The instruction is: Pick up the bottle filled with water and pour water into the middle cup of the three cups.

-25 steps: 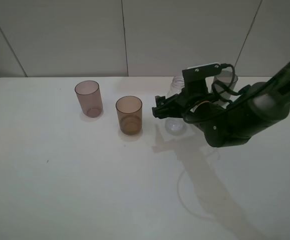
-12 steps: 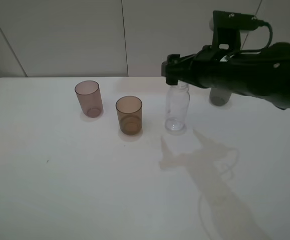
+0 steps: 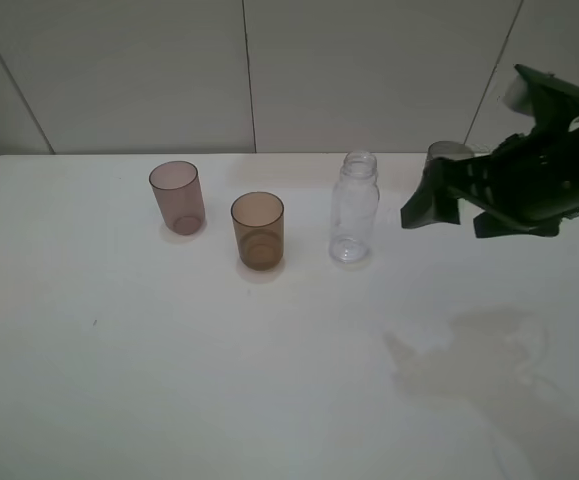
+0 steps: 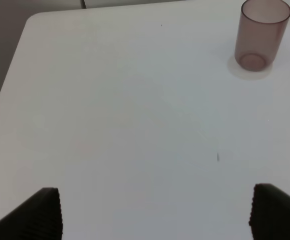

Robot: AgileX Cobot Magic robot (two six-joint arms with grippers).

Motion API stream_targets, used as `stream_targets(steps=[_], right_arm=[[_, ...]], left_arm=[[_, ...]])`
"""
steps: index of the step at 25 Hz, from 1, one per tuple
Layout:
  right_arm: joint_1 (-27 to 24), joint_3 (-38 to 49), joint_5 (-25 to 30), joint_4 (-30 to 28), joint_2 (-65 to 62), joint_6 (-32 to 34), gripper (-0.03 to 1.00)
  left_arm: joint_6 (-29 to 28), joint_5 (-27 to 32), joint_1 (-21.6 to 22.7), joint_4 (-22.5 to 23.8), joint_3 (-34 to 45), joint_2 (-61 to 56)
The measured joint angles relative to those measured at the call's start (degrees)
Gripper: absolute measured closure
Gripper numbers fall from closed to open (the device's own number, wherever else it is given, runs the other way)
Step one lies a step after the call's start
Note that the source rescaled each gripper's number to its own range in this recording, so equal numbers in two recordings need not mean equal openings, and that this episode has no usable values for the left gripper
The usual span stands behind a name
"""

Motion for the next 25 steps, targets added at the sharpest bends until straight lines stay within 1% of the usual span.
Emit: stream_targets(steps=[3, 6, 10, 13, 16, 20, 23, 25], right_arm=[[-4.88, 0.0, 5.21, -5.2, -8.82, 1.88, -0.03], [-7.59, 0.0, 10.12, -8.68, -19.94, 2.49, -0.03], [-8.05, 0.0, 16.14, -12.21, -33.82, 2.57, -0.03], [-8.05, 0.0, 20.13, -12.7, -42.85, 2.57, -0.03], [-8.05, 0.0, 21.33, -13.78, -50.63, 2.57, -0.03], [-8.05, 0.0, 22.15, -17.33, -59.75, 2.57, -0.03], [-8.05, 0.29, 23.88, -18.51, -65.43, 2.62, -0.03], [-8.05, 2.11, 24.31, -18.51, -68.57, 2.71, -0.03]], left_arm=[[0.0, 0.0, 0.0, 0.0, 0.0, 0.0], [0.0, 0.0, 0.0, 0.0, 0.0, 0.0], [0.0, 0.0, 0.0, 0.0, 0.0, 0.0], [0.0, 0.0, 0.0, 0.0, 0.0, 0.0], [0.0, 0.0, 0.0, 0.0, 0.0, 0.0], [0.0, 0.0, 0.0, 0.0, 0.0, 0.0], [0.0, 0.0, 0.0, 0.0, 0.0, 0.0], [0.0, 0.0, 0.0, 0.0, 0.0, 0.0]])
